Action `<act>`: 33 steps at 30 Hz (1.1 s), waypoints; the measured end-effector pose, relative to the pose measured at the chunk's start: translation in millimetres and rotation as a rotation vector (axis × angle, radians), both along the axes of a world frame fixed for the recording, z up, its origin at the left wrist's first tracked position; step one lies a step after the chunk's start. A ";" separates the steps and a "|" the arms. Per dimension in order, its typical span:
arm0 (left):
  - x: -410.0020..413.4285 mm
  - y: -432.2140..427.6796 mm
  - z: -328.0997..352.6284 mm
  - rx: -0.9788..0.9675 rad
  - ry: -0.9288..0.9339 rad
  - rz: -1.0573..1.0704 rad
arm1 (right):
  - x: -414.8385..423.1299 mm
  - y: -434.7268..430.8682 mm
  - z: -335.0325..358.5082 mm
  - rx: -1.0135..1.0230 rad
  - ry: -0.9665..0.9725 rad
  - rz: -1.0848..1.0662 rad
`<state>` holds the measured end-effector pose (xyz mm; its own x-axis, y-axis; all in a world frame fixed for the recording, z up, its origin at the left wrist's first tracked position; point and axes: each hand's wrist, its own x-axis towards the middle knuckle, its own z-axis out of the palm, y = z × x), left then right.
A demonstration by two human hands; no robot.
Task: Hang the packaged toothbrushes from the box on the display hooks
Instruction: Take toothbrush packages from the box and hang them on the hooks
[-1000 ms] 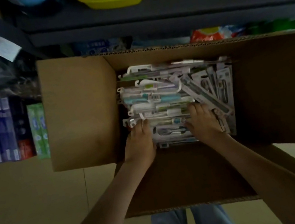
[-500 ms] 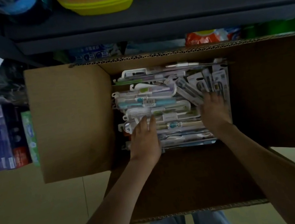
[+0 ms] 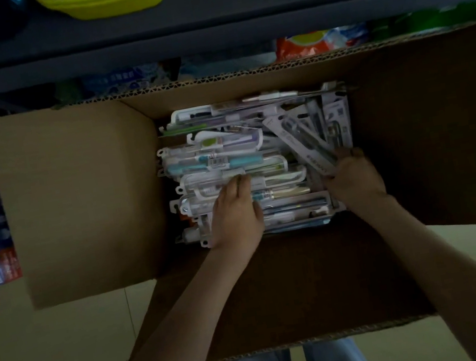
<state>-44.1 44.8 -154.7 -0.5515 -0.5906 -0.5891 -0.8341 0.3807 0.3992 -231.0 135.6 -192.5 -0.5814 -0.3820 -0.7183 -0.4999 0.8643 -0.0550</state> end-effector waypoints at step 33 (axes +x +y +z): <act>-14.3 -8.9 -29.3 0.218 0.008 0.795 | 25.0 -14.9 -39.5 -0.074 0.053 0.074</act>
<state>-58.5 35.9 -184.0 -0.0217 -0.6798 -0.7331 -0.8187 -0.4088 0.4033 -206.0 120.7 -232.0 -0.5861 -0.4761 -0.6556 -0.5664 0.8194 -0.0886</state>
